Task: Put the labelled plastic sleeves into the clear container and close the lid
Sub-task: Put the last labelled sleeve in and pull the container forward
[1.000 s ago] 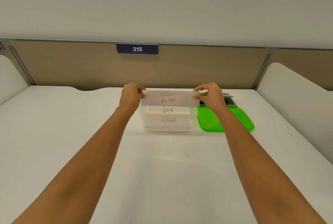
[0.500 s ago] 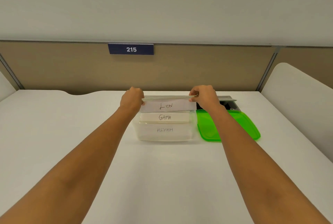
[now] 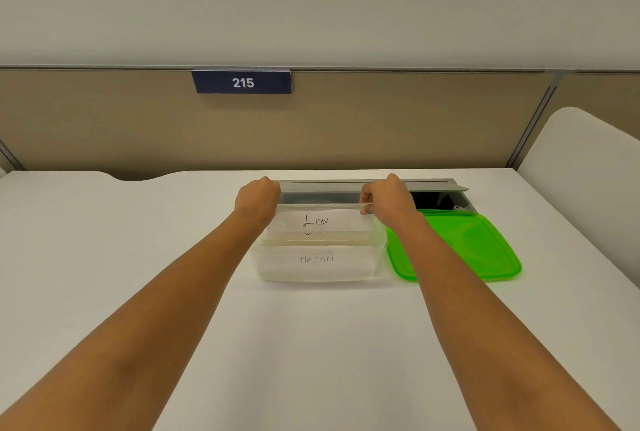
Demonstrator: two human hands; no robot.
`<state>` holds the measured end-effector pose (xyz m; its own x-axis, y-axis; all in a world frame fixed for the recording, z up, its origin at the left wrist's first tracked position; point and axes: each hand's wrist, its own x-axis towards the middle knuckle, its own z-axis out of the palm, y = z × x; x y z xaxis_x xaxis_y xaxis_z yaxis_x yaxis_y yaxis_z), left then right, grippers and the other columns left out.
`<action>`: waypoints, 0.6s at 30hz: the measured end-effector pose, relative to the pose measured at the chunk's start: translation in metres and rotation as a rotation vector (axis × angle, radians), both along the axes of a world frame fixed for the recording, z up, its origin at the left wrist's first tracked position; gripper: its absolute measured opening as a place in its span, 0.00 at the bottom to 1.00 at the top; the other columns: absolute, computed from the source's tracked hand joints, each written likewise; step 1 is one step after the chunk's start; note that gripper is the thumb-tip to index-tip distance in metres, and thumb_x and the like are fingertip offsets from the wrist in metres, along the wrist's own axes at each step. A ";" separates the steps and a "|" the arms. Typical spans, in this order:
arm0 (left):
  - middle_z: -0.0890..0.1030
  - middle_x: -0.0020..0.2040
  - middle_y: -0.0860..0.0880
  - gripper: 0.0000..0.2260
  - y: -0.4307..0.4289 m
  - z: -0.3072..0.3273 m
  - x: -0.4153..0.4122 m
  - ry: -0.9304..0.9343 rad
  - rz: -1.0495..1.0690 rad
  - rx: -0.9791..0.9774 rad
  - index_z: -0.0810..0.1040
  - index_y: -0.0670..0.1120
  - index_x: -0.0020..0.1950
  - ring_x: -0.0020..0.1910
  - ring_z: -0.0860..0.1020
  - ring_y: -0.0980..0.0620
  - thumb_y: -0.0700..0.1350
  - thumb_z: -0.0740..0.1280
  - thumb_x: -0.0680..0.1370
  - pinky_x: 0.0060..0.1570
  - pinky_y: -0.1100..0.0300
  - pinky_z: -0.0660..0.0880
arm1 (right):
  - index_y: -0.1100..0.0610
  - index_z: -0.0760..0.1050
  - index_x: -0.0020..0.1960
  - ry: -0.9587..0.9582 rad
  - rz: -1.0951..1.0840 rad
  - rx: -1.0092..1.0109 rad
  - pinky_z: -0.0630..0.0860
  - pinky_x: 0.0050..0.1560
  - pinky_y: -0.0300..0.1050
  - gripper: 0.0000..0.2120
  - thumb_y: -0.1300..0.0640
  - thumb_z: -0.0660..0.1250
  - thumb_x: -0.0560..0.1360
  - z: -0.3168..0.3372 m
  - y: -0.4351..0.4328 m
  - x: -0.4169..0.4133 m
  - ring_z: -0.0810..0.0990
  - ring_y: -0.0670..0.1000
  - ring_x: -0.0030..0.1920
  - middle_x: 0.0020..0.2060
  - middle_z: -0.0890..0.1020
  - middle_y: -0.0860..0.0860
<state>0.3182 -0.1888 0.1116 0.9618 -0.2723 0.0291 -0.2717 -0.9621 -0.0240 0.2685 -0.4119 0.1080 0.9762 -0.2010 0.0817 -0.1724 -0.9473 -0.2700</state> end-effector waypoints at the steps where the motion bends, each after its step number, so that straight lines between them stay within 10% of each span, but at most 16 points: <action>1: 0.81 0.51 0.41 0.09 0.000 -0.003 0.002 0.008 0.004 0.004 0.80 0.38 0.54 0.47 0.81 0.43 0.39 0.69 0.75 0.43 0.59 0.72 | 0.54 0.80 0.54 0.006 0.005 -0.012 0.74 0.56 0.47 0.12 0.52 0.71 0.73 -0.003 0.000 0.001 0.74 0.56 0.58 0.55 0.78 0.57; 18: 0.78 0.60 0.41 0.15 -0.009 -0.023 -0.003 -0.063 0.000 0.002 0.73 0.40 0.66 0.55 0.80 0.44 0.38 0.62 0.79 0.57 0.57 0.75 | 0.53 0.78 0.59 0.061 0.081 -0.325 0.70 0.59 0.46 0.14 0.48 0.67 0.76 -0.017 0.006 0.004 0.72 0.56 0.61 0.56 0.81 0.54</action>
<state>0.3157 -0.1973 0.0888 0.9582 -0.2721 0.0888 -0.2692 -0.9621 -0.0434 0.2725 -0.4063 0.0909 0.9929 -0.0957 0.0701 -0.0997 -0.9934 0.0570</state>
